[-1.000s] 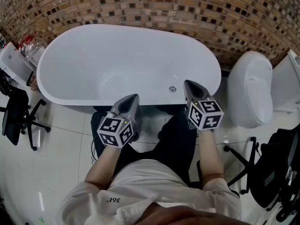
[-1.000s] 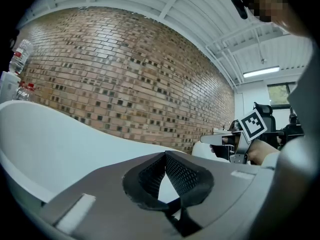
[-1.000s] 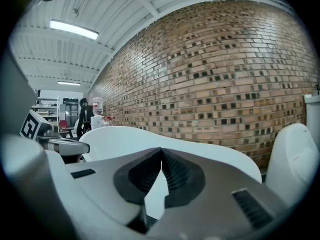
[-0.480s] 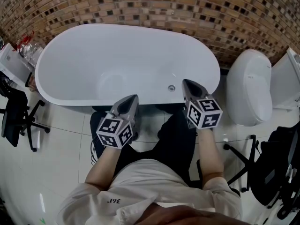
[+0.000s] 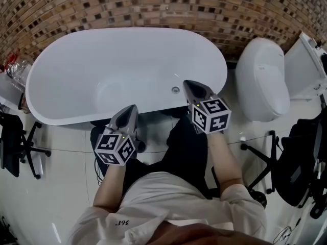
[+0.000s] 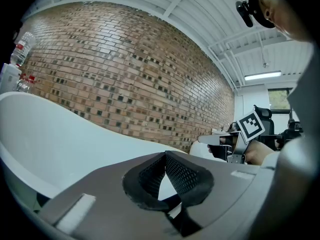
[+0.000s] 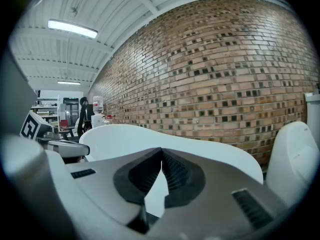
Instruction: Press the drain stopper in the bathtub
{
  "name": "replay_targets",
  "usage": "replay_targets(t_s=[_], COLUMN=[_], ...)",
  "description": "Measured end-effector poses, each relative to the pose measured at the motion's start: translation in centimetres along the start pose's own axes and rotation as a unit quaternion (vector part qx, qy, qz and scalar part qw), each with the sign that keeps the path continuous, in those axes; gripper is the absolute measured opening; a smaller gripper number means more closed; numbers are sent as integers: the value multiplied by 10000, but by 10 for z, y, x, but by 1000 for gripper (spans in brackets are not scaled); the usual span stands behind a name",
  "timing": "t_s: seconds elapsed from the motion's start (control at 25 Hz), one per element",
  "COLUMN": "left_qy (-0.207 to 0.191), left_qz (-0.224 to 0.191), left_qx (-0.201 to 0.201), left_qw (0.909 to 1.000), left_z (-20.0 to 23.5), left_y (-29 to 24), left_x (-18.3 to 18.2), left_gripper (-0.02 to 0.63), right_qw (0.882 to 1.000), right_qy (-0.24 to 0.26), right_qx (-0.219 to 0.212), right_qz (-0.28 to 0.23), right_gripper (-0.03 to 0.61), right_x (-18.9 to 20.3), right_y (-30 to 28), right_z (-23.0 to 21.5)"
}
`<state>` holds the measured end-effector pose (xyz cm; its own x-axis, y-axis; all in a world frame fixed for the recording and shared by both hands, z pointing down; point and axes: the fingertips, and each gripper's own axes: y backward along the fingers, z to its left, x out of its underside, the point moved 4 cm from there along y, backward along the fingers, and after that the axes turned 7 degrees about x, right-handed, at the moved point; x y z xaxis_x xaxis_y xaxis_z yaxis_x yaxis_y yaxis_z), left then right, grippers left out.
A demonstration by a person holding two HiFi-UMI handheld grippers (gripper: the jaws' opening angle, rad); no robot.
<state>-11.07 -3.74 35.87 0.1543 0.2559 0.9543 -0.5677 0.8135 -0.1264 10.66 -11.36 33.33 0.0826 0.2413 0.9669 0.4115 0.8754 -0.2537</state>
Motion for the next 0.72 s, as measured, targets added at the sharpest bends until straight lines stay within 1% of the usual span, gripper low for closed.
replay_targets(t_s=[0.72], left_qy=[69], left_qz=[-1], left_qx=[22], left_qw=[10000], left_z=[0], left_y=[1], left_x=[0], left_gripper=[6], right_qw=[10000], right_qy=[-14], right_qx=[-11], right_qz=[73], right_gripper=[8], right_x=[2], right_y=[-1], right_z=[1])
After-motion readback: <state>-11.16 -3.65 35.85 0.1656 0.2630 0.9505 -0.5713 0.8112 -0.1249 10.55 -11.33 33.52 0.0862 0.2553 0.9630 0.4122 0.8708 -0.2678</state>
